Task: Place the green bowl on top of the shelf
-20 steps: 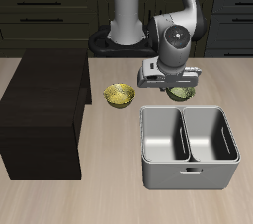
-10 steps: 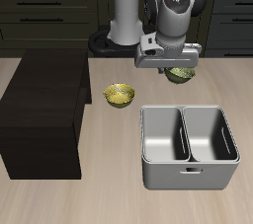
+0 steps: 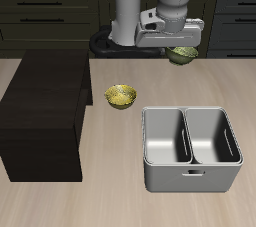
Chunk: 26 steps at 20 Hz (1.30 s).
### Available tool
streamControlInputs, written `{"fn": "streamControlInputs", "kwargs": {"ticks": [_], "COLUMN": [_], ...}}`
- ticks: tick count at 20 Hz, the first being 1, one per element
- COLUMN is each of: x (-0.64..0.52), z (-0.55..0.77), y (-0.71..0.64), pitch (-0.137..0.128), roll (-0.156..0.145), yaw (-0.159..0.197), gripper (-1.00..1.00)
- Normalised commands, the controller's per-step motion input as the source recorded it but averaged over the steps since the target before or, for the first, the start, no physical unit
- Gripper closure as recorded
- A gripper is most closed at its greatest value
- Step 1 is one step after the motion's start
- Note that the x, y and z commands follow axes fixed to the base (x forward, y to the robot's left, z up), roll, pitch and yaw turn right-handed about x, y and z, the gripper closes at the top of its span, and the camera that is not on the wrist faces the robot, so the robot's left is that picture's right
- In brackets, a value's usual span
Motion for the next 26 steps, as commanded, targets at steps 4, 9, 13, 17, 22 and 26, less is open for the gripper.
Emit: {"fn": "streamControlInputs", "kwargs": {"ticks": [4,9,13,17,22,26], "x": [-0.06,-0.08,-0.13,-0.15,-0.11,0.09], "z": [0.44,0.22,0.35,0.46,0.30,-0.02], "y": [-0.08,-0.04,-0.05,-0.09,-0.10,-0.18], "pitch": [-0.078,-0.035,-0.055,-0.063,-0.060,0.028], "roll": [-0.014,-0.010,0.006,-0.005,-0.013,-0.022], "yaw": [0.001,0.005,-0.002,-0.022,-0.015,0.004], "gripper": [1.00,1.00,1.00,1.00,1.00,1.00]}}
